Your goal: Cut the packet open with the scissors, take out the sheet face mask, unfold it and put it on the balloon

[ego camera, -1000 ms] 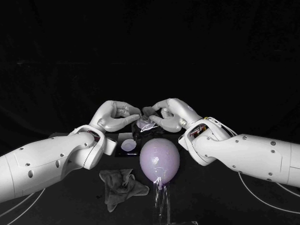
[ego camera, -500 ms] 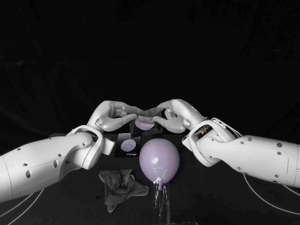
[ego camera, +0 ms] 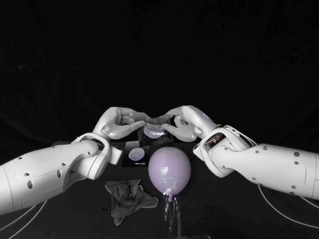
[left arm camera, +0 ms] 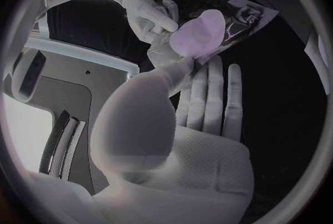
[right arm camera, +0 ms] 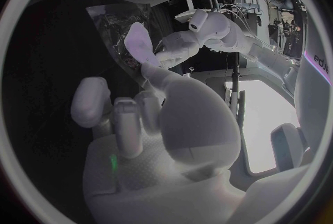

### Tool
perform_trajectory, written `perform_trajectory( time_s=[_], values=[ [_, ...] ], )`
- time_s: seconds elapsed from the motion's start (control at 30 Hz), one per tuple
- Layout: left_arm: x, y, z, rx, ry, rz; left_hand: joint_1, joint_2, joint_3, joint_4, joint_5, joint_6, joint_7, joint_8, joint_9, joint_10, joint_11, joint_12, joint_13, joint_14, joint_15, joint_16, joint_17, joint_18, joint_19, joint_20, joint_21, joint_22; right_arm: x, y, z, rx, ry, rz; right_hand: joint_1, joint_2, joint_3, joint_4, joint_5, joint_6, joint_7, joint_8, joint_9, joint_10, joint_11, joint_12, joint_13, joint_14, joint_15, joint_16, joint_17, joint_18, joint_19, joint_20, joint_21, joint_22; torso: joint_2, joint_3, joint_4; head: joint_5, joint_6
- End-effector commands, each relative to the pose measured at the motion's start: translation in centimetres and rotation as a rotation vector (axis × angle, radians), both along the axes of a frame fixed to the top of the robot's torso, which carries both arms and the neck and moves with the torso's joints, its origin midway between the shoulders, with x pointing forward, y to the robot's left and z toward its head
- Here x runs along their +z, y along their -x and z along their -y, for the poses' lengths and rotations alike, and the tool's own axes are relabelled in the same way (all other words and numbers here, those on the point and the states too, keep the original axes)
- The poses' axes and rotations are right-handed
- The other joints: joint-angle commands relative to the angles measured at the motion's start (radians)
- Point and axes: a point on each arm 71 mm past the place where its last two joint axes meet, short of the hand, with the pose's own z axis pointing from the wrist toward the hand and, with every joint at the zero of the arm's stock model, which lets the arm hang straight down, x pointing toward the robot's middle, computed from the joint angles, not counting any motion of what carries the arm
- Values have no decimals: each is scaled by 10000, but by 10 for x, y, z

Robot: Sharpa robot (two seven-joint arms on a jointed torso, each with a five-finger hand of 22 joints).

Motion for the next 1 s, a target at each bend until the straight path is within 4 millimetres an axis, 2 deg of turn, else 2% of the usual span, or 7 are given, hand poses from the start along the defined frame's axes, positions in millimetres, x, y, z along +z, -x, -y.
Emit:
perform_trajectory(
  time_s=[0.03,0.27,0.5,0.67,0.83,0.93,1.0],
  values=[
    [1,0,3,-35,89,-64,-117,5,166,-45,33,-55,-15,75,1008,34,11,72,26,27,-21,55,32,108,60,-16,63,18,1,3,-4,298,219,413,2,9,104,-22,22,-11,13,237,684,44,-36,-69,961,956,-31,17,2196,106,-76,8,-66,37,5,-2,13,13,11],
    [0,0,1,34,111,-167,-573,-148,636,-181,61,-128,-16,297,1093,38,5,206,115,57,-28,129,138,99,40,-19,173,59,1,8,-6,524,522,1093,-21,-33,177,-70,23,-64,26,268,694,-18,-28,-236,859,903,-27,-60,1988,147,-184,11,-279,-75,2,5,-9,20,13],
    [-1,-1,0,241,70,-290,-1043,-42,753,40,44,-190,-191,531,1206,185,-88,358,193,201,-61,280,274,117,94,42,100,-15,1,15,-11,888,828,1640,-129,-111,221,-66,21,-149,40,306,698,-119,-15,-519,689,827,-19,-176,1705,208,-349,21,-613,-250,3,15,-4,39,15],
    [-1,-3,-1,551,153,-429,-1088,-9,917,-8,44,-240,-207,659,1270,175,-108,390,216,184,-90,317,333,130,162,23,81,-46,0,19,-14,1116,880,1829,-259,-231,175,-24,19,-235,48,325,698,-257,-2,-872,475,743,-11,-308,1402,272,-529,31,-974,-446,4,3,-11,63,-9],
    [-2,-4,-4,781,222,-513,-1112,-1,1044,-72,47,-264,-208,749,1311,170,-112,419,236,175,-101,344,374,129,201,-1,87,-55,0,21,-11,1070,631,1910,-1122,-1089,-508,406,13,-601,214,54,520,-1080,130,-2710,-662,646,87,-480,1066,323,-728,91,-1401,-680,2,6,0,40,14],
    [-2,-4,-5,826,217,-516,-1126,-9,1085,-100,46,-280,-205,780,1324,161,-111,426,242,166,-102,352,389,127,210,-9,89,-58,1,21,-9,972,444,1919,-1336,-1277,-698,629,14,-817,321,-156,376,-1378,219,-3376,-1080,626,154,-532,983,313,-710,144,-1433,-694,-4,2,-3,40,13],
    [-2,-4,-5,833,191,-502,-1131,-14,1107,-119,46,-287,-204,798,1331,154,-110,430,246,160,-102,356,398,126,214,-14,91,-59,2,21,-6,902,281,1922,-1347,-1288,-748,741,17,-835,352,-227,308,-1441,249,-3566,-1208,629,185,-541,987,313,-697,178,-1460,-706,-3,1,-2,48,14]
  ],
)
